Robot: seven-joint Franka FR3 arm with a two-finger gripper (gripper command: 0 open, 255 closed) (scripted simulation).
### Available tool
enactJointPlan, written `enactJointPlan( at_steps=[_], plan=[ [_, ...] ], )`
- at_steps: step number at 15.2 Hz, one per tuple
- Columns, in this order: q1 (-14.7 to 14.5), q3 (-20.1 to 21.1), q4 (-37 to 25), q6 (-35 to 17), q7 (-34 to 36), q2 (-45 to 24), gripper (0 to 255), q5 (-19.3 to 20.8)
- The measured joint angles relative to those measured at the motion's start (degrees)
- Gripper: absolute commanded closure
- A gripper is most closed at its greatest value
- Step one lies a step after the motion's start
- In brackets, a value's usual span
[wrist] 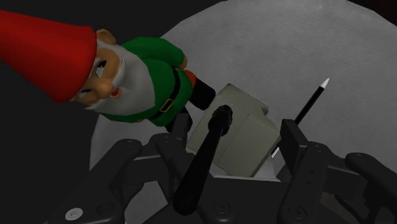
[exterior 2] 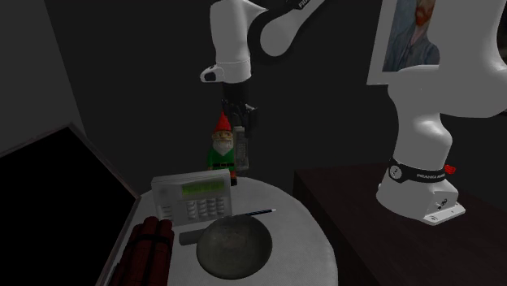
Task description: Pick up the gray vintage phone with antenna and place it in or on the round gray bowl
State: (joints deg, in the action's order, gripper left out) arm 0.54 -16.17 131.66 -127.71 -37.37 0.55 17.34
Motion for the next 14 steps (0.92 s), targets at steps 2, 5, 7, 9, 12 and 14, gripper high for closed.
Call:
enactJointPlan(
  at_steps=[2, 5, 7, 9, 12, 14],
  plan=[
    [-0.9, 0.9, 0.4, 0.8, 1.7, 0.7, 255, 0.0],
    [-3.0, 3.1, -0.1, 2.0, 5.2, 0.6, 255, -0.7],
    [-4.6, 4.8, -0.6, 3.4, 8.0, 0.9, 255, -1.3],
    [-6.1, 6.3, -1.2, 4.2, 10.5, 0.5, 255, -1.8],
    [-8.2, 8.4, -2.5, 5.5, 14.0, -0.4, 255, -2.7],
    [-9.5, 9.8, -3.5, 6.1, 16.3, -1.3, 255, -3.3]
  ],
)
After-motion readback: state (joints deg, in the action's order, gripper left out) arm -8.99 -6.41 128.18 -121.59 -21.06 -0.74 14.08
